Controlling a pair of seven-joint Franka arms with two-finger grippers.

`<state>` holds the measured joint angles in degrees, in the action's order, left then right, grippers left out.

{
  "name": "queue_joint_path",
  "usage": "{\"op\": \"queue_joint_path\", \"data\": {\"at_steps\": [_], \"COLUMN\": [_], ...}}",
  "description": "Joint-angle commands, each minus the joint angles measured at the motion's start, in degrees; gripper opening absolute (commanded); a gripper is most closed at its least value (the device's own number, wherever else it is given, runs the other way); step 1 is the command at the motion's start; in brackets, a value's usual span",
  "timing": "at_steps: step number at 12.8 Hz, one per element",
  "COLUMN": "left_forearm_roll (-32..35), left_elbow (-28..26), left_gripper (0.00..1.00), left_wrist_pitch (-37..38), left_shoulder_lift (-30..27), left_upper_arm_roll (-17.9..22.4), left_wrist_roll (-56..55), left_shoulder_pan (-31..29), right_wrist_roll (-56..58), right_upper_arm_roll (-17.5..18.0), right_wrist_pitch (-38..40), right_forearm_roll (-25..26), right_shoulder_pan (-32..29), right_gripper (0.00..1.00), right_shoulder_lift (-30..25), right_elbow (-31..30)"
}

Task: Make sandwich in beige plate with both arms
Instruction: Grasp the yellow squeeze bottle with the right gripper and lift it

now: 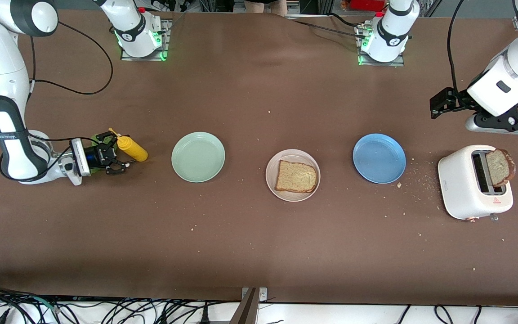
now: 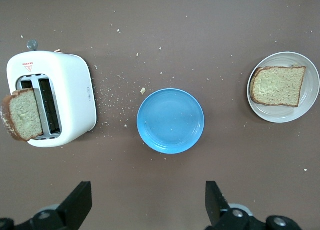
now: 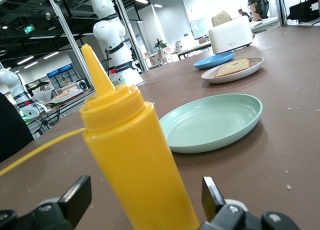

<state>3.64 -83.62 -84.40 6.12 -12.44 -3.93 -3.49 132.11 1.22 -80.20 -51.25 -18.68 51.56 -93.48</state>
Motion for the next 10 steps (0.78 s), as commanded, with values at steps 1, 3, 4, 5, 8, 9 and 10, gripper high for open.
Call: {"op": "queue_joint_path", "data": {"at_steps": [1,3,4,5,8,9,10], "left_forearm_roll": [-1.2,-1.2,-1.2,-1.2,-1.2,-1.2,-1.2], "left_elbow": [-0.8,-0.8,-0.8,-0.8,-0.7,-0.7,-0.5], "left_gripper": [1.00,1.00,1.00,1.00,1.00,1.00,1.00], "left_wrist_pitch": [-0.2,0.0,0.0,0.0,0.0,0.0,0.0], "left_shoulder_lift": [-0.9,-1.0,-1.0,-1.0,-0.9,-1.0,-0.9], "left_upper_arm_roll": [0.3,0.2,0.2,0.2,0.3,0.4,0.4], "left_wrist_roll": [0.0,0.6,0.6,0.6,0.6,0.7,0.6], "left_shoulder_pan": [-0.4,-0.3,-0.3,-0.3,-0.4,-0.4,-0.9], "right_wrist_roll": [2.5,3.9,3.7,2.7,-5.2,-9.3,-13.7], "right_upper_arm_roll": [0.0,0.0,0.0,0.0,-0.1,-0.1,-0.2], "right_wrist_pitch": [-2.1,-2.9,-3.3,-3.8,-6.9,-8.2,-9.5], "right_forearm_roll": [-2.4,-3.3,-3.3,-3.3,-3.1,-2.5,-2.1], "right_shoulder_pan": [0.5,1.0,1.6,2.1,5.8,7.6,9.4], "right_gripper": [0.58,0.00,0.00,0.00,0.00,0.00,0.00], "right_shoulder_lift": [-0.6,-0.8,-1.2,-1.9,-8.0,-10.8,-13.4], "right_elbow": [-2.7,-2.8,-2.6,-2.2,-1.7,-1.4,-1.2]}}
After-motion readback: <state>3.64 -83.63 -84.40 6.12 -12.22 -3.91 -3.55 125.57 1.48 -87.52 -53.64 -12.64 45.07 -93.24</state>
